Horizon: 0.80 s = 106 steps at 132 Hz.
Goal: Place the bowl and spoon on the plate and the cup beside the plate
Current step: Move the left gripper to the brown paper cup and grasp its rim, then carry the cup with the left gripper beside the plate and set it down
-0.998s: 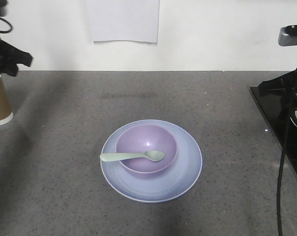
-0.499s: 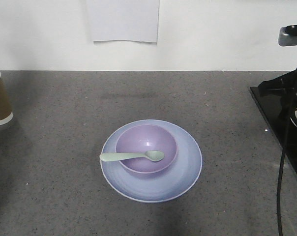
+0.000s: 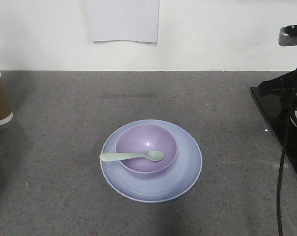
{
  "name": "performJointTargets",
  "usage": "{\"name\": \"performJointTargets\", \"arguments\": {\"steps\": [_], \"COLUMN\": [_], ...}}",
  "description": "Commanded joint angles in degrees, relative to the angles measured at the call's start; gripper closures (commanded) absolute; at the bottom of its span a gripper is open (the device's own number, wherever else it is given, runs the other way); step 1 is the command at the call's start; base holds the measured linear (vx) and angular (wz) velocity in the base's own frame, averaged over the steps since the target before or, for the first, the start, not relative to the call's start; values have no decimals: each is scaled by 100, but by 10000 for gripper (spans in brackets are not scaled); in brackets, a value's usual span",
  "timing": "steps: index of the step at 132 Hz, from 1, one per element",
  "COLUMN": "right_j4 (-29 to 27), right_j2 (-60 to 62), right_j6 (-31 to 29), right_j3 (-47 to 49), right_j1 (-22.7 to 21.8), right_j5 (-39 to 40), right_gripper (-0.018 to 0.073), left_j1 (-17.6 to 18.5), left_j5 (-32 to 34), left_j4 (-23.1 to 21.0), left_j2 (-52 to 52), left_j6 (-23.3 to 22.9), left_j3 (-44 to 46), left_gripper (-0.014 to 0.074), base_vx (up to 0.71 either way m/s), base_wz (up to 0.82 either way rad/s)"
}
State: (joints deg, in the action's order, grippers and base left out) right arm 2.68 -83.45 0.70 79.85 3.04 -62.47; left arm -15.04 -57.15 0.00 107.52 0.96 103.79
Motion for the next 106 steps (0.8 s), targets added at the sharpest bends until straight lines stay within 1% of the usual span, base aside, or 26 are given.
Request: {"name": "performJointTargets", "arguments": {"steps": [1, 45, 57, 66, 75, 90, 91, 92, 97, 106], "right_j4": [48, 48, 48, 48, 48, 48, 48, 48, 48, 48], "right_j2": [220, 220, 220, 220, 220, 220, 220, 220, 220, 220], "right_j6": [-23, -23, -23, -23, -23, -23, -23, -23, -23, -23], "right_j3": [138, 138, 138, 138, 138, 138, 138, 138, 138, 138], "right_j1": [-28, -28, -28, -28, -28, -28, -28, -28, -28, -28], "right_j5": [192, 192, 192, 192, 192, 192, 192, 192, 192, 192], "right_gripper": [566, 566, 566, 566, 566, 566, 566, 566, 566, 566], "left_j1": [-26, -26, -26, -26, -26, -28, -28, -28, -28, -28], "left_j5": [266, 338, 380, 424, 480, 610, 616, 616, 629, 603], "left_j4": [0, 0, 0, 0, 0, 0, 0, 0, 0, -56], "left_j2": [-156, 302, 388, 423, 439, 445, 445, 445, 432, 408], "left_j6": [-96, -142, -142, -142, -142, -96, -96, -96, -96, 45], "left_j3": [327, 541, 541, 541, 541, 541, 541, 541, 541, 546], "left_gripper": [206, 207, 227, 278, 356, 540, 540, 562, 603, 605], "base_vx": [0, 0, 0, 0, 0, 0, 0, 0, 0, 0], "base_wz": [0, 0, 0, 0, 0, 0, 0, 0, 0, 0]}}
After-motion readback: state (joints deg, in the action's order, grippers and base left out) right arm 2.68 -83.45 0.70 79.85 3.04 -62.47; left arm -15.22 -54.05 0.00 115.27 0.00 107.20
